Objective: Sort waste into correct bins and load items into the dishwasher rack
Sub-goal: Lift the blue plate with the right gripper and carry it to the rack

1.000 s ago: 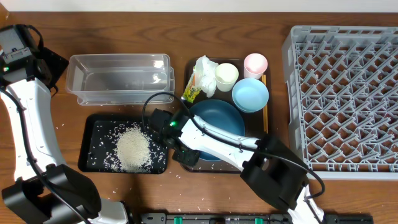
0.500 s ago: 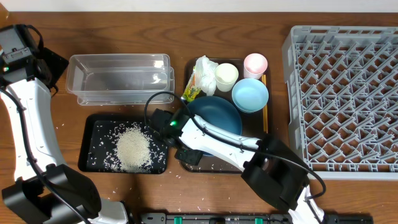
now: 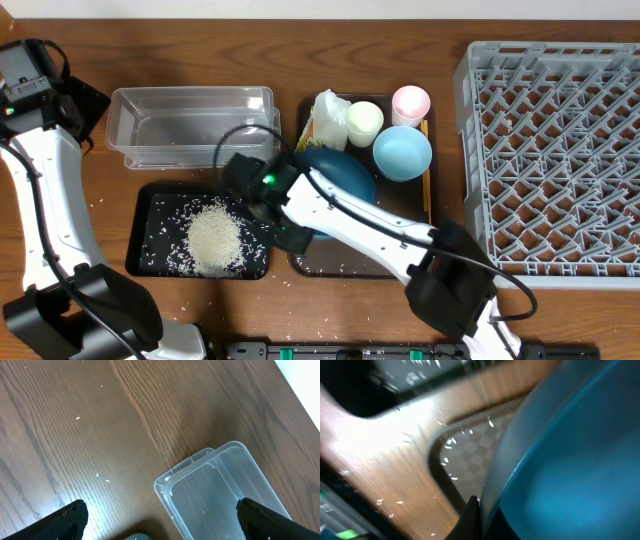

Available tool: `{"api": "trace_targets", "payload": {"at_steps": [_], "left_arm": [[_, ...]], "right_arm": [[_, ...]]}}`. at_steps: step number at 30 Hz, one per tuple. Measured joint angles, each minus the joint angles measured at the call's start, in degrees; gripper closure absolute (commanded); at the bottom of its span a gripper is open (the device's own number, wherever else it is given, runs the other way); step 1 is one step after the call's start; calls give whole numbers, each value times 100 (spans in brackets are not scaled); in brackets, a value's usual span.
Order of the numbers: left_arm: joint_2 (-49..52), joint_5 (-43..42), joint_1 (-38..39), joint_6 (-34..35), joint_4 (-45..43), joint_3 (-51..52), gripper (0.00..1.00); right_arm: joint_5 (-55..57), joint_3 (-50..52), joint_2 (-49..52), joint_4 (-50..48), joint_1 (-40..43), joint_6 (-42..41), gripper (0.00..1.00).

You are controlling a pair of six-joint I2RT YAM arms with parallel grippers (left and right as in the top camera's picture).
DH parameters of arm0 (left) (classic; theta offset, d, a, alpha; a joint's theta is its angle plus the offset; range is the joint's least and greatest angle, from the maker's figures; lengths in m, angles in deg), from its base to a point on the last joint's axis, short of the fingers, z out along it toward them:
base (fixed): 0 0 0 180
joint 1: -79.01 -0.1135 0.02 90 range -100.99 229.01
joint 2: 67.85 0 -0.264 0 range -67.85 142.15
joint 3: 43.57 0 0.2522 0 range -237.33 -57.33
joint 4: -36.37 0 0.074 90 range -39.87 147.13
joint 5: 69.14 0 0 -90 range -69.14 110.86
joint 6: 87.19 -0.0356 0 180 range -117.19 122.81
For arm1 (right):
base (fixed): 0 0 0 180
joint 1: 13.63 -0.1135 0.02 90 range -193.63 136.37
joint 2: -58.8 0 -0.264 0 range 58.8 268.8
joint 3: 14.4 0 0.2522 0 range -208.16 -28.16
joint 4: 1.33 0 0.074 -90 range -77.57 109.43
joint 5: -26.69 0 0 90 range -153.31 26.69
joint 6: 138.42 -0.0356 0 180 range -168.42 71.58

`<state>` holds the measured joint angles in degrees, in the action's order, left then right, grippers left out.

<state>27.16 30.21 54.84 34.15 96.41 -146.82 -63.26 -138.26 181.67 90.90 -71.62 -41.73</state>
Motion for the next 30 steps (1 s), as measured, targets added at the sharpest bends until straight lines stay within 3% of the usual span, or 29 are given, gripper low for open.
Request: {"api": "trace_targets", "payload": {"at_steps": [6, 13, 22, 30], "left_arm": [[0, 0, 0, 0, 0, 0, 2], [0, 0, 0, 0, 0, 0, 2], [0, 0, 0, 0, 0, 0, 2], [0, 0, 0, 0, 0, 0, 2]], "right_arm": [[-131, -1453, 2, 723, 367, 22, 99], [-540, -2907, -13, 1113, 1478, 68, 99], [-1952, -3300, -267, 1062, 4037, 15, 99], [-3877, -3316, -299, 1010, 6533, 332, 99]]}}
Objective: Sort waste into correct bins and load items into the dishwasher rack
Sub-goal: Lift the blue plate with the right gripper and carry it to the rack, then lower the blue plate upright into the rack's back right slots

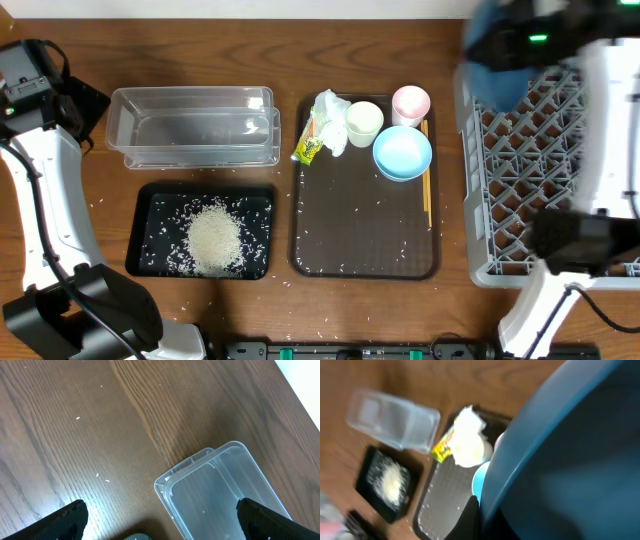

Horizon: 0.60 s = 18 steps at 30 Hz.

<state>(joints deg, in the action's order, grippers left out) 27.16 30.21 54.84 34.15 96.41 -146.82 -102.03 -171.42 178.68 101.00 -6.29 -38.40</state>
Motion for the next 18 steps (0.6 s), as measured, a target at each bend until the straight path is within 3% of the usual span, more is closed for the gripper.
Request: {"api": "trace_targets", "payload": {"at_steps": [8, 18], "left_arm": [[0, 0, 0, 0, 0, 0, 2], [0, 0, 0, 0, 0, 0, 2]], "right_arm": [[-1563, 107, -17, -286, 1652, 575, 99], [-3233, 1762, -101, -2129, 1991, 1003, 99]]}}
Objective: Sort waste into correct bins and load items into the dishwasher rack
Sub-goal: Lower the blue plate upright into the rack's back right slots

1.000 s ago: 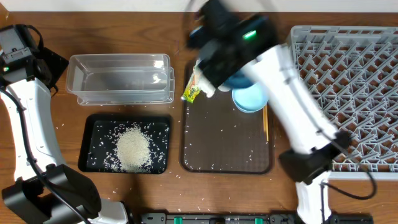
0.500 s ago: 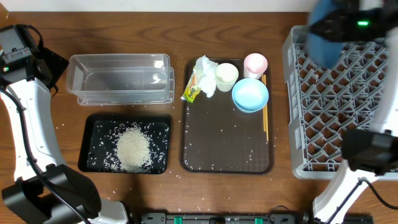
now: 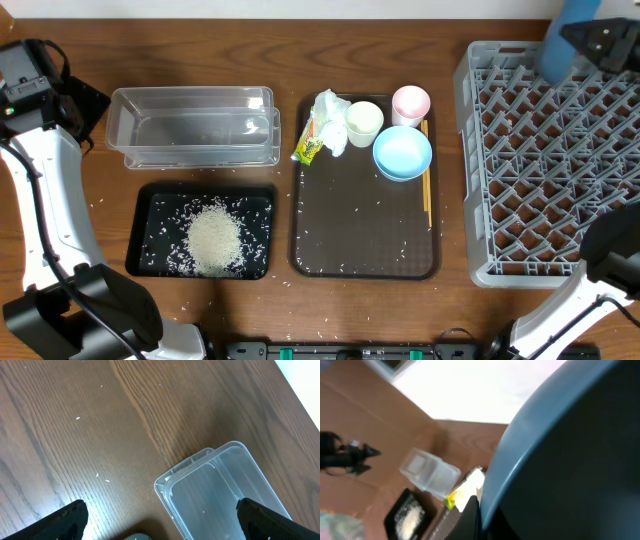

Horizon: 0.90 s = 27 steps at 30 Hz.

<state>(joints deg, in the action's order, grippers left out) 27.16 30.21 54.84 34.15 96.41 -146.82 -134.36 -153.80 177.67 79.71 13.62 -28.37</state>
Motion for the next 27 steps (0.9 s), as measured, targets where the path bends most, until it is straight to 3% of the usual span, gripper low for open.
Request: {"api": "trace_targets", "payload": {"at_steps": [7, 21, 27], "left_arm": [[0, 0, 0, 0, 0, 0, 2], [0, 0, 0, 0, 0, 0, 2], [0, 0, 0, 0, 0, 0, 2]], "right_arm": [[-654, 909, 0, -581, 4, -101, 99], [-409, 1567, 0, -669, 173, -323, 99], [-1108, 1569, 0, -1346, 608, -577, 99]]}}
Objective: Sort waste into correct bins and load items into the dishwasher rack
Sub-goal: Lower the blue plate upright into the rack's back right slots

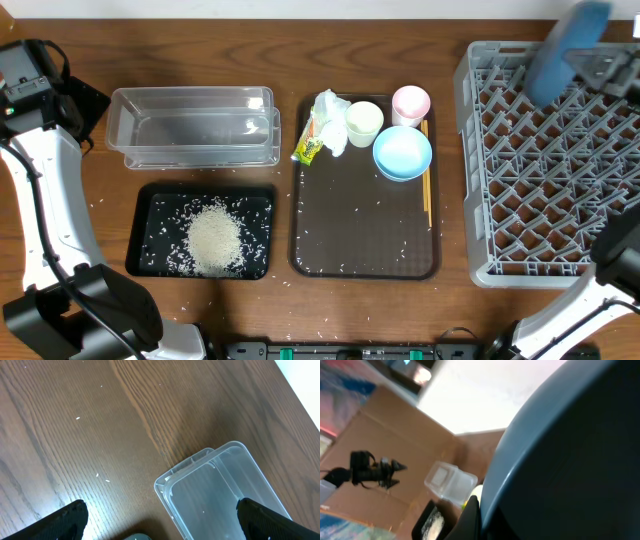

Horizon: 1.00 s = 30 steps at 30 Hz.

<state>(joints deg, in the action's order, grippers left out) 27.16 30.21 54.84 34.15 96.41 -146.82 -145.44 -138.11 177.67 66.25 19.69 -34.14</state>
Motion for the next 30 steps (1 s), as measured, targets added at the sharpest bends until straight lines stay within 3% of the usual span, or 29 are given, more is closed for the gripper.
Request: {"api": "trace_targets", "payload": {"at_steps": [13, 30], "left_arm": [[0, 0, 0, 0, 0, 0, 2], [0, 0, 0, 0, 0, 0, 2]], "right_arm": [[-308, 2, 0, -748, 1207, -918, 99], [125, 2, 0, -1458, 1073, -737, 99]]}}
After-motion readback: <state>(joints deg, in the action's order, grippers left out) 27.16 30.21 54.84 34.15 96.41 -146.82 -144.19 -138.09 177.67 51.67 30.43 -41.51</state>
